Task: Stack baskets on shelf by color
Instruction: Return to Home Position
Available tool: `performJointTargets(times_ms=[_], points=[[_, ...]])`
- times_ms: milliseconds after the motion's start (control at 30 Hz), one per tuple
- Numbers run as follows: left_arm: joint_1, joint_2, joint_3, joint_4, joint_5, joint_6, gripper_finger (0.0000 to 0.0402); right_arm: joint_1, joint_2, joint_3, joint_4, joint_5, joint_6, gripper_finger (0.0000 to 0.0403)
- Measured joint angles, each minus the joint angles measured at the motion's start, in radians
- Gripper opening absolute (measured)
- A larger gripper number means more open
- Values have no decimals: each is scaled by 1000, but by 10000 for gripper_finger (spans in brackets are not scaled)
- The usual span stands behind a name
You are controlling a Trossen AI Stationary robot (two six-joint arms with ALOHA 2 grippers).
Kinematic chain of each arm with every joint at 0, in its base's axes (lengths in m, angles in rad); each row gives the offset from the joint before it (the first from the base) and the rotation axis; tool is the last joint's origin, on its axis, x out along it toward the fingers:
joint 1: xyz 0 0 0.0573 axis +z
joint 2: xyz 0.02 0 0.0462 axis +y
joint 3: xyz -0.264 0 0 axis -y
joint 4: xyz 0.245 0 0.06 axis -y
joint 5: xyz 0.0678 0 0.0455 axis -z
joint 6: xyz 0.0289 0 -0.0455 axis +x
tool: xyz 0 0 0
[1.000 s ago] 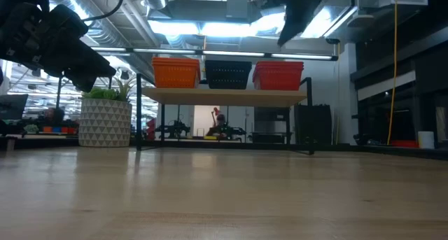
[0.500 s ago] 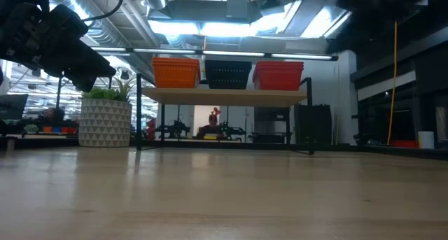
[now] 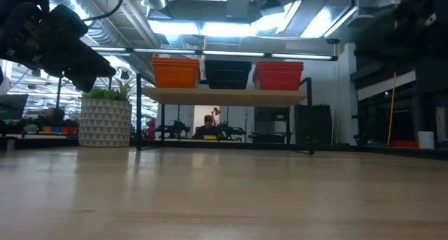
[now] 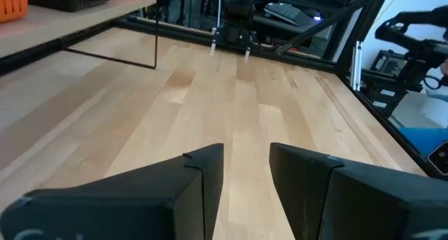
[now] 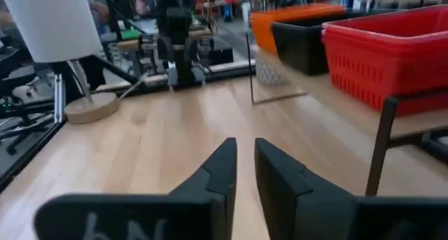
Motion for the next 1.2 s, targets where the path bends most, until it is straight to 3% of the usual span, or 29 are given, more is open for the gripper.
performJointTargets(times_ms=[333,533,733,1200], points=[[0,1,0,7,4,0,110,66,-3,-131,373,-149,-181,53],[0,1,0,7,4,0,110,105,-2,-154,353,-149,-233,53],[0,1,0,7,4,0,110,105,-2,-154,283,-148,-101,53],[0,1,0,7,4,0,110,105,-1,-154,259,-149,-101,53]])
